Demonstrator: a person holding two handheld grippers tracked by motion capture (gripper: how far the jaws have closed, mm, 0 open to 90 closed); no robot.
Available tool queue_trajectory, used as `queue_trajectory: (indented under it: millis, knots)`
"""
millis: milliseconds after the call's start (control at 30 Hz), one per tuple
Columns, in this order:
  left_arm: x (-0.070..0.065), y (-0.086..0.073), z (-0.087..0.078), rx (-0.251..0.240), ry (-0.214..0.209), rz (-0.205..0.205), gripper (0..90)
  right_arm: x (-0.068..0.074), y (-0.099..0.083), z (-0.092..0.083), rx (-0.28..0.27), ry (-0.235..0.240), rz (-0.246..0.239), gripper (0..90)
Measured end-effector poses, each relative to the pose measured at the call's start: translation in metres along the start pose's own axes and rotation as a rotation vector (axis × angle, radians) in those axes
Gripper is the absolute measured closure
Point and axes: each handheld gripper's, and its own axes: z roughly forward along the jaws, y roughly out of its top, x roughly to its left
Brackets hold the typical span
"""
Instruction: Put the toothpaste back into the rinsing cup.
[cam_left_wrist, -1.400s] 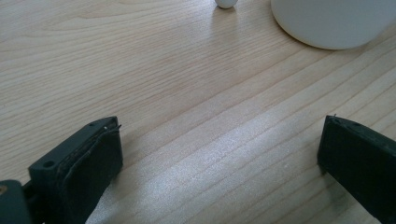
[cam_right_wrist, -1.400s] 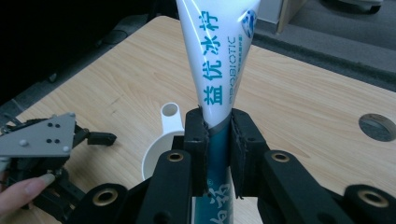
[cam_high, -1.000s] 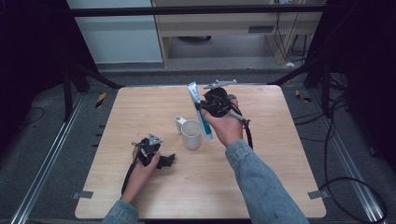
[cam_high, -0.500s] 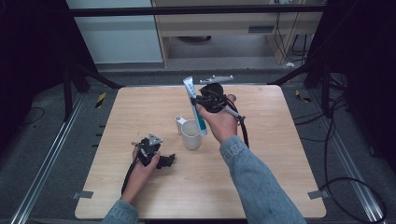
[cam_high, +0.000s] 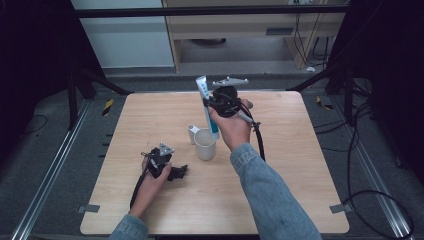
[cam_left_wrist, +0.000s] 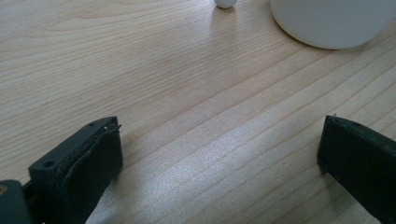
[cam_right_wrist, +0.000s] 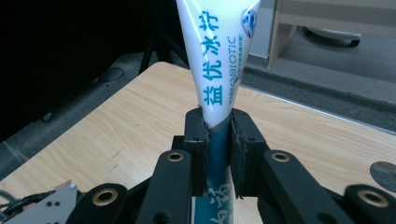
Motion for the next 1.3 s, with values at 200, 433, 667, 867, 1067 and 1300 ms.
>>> queue_trajectory:
  millis: [200, 433, 667, 867, 1067, 1300]
  knots:
    - [0.000, 0.000, 0.000, 0.000, 0.000, 0.000, 0.0, 0.001, -0.001, 0.004, -0.016, -0.017, -0.004, 78.5]
    - [0.000, 0.000, 0.000, 0.000, 0.001, 0.000, 0.0, 0.004, 0.000, 0.005, -0.075, -0.040, -0.012, 78.4]
    - [0.000, 0.000, 0.000, -0.002, 0.001, -0.001, 0.0, 0.010, -0.001, 0.008, -0.123, -0.056, -0.028, 78.4]
    - [0.000, 0.000, 0.000, -0.002, 0.001, -0.001, 0.0, 0.013, -0.002, 0.008, -0.151, -0.082, -0.028, 78.4]
    - [0.000, 0.000, 0.000, -0.002, 0.001, -0.001, 0.0, 0.014, -0.004, 0.009, -0.163, -0.078, -0.031, 78.3]
    - [0.000, 0.000, 0.000, 0.001, 0.001, 0.002, 0.0, 0.011, -0.010, 0.007, -0.184, -0.096, -0.004, 78.3]
